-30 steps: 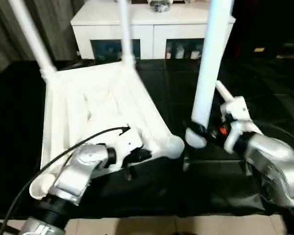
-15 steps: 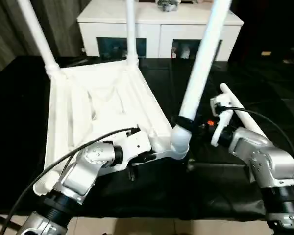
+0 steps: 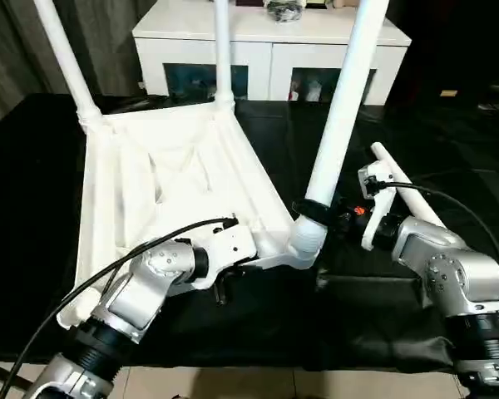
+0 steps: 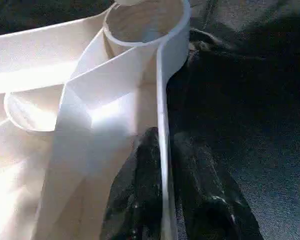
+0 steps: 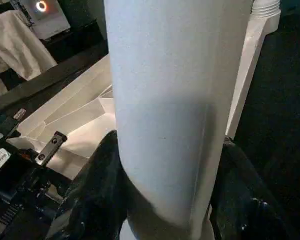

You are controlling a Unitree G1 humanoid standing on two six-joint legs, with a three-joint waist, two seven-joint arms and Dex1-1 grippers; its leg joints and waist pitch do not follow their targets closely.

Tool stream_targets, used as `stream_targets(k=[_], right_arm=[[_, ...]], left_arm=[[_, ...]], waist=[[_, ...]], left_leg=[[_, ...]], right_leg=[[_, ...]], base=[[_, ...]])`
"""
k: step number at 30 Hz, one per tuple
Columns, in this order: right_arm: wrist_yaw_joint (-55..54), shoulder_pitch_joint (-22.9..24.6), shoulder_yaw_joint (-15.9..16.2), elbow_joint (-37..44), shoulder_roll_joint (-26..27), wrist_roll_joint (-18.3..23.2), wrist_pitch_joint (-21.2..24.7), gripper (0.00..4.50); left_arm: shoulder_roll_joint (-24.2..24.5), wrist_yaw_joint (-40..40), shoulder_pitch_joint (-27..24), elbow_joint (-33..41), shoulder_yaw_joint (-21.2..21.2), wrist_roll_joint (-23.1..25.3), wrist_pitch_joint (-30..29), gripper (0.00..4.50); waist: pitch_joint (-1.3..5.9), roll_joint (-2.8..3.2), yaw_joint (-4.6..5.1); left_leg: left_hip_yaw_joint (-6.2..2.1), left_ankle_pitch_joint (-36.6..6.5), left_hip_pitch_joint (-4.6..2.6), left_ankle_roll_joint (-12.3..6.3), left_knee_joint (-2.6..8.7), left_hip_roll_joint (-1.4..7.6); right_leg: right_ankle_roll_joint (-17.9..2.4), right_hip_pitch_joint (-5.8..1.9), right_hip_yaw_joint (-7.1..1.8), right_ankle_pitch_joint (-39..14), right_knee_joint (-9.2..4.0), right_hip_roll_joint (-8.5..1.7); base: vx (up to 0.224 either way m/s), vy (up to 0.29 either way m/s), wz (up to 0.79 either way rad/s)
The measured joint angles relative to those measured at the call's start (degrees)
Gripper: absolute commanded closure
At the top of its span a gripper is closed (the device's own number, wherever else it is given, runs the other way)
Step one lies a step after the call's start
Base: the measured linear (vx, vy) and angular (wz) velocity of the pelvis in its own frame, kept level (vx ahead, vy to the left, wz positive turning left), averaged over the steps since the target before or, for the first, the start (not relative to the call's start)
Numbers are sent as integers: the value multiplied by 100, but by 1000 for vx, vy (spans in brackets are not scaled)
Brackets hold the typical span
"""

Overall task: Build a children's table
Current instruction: Insert table leg to table base

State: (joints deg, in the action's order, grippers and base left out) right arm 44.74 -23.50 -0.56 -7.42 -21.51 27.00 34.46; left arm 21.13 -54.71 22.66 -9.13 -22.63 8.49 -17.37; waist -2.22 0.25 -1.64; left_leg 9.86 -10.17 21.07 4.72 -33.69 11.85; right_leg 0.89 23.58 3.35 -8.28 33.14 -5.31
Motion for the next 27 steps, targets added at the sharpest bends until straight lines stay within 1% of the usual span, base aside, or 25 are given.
stream_targets(k=[3,4,6,12,15,18,27], right_arm=[[75,0,28,0,-90,-49,-6,264],[80,0,40,0,-117,-58,-6,264],[100,0,52,0,-119,-56,-4,264],[250,47,114,265,-184,-9,164,264],[357,100,207,316,-203,25,282,264],[428,124,353,316,-219,21,359,264],[459,73,457,277,-206,10,484,264]], left_arm=[[81,-117,46,-14,-21,-76,-14,418],[90,-143,47,-7,-23,-97,-25,438],[140,-210,31,52,-32,-142,-66,446],[548,-456,-220,575,-22,-216,-271,450],[684,-512,-263,667,-23,-215,-275,450],[705,-503,-248,662,-30,-212,-304,450],[715,-495,-179,622,-92,-201,-321,450]], waist=[[1,1,0],[3,4,-1],[5,8,-1],[6,10,-10],[7,10,0],[7,11,11],[11,18,3]], left_leg=[[0,0,-1,0,1,0],[0,0,0,0,1,0],[1,0,0,0,2,2],[3,0,-2,0,11,4],[0,0,-8,1,9,4],[-2,-1,-11,1,10,3],[-2,-1,-11,2,8,3]], right_leg=[[0,0,0,0,1,1],[-1,0,0,1,1,1],[-7,0,1,4,2,2],[-37,1,3,11,1,5],[-29,-2,2,7,2,5],[-13,-1,3,-2,3,5],[-17,-2,1,0,3,5]], base=[[0,0,0],[0,0,0],[0,0,0],[0,0,0],[0,0,0],[0,0,0],[0,0,0]])
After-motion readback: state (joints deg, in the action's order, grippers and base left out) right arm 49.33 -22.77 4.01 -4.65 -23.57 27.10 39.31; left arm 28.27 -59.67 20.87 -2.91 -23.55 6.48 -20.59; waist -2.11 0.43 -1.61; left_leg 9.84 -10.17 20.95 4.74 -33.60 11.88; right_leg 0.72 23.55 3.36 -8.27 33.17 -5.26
